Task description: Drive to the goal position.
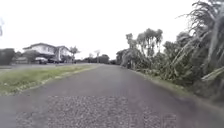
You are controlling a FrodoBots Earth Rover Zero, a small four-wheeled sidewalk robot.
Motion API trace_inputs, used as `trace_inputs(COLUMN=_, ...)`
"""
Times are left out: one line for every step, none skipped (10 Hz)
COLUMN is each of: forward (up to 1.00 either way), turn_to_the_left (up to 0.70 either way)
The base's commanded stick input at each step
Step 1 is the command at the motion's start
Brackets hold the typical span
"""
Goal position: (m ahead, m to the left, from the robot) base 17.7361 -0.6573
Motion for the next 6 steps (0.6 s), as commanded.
trace_inputs(forward=0.70, turn_to_the_left=0.00)
trace_inputs(forward=0.70, turn_to_the_left=0.00)
trace_inputs(forward=0.70, turn_to_the_left=0.00)
trace_inputs(forward=0.70, turn_to_the_left=0.00)
trace_inputs(forward=0.70, turn_to_the_left=0.04)
trace_inputs(forward=0.70, turn_to_the_left=0.00)
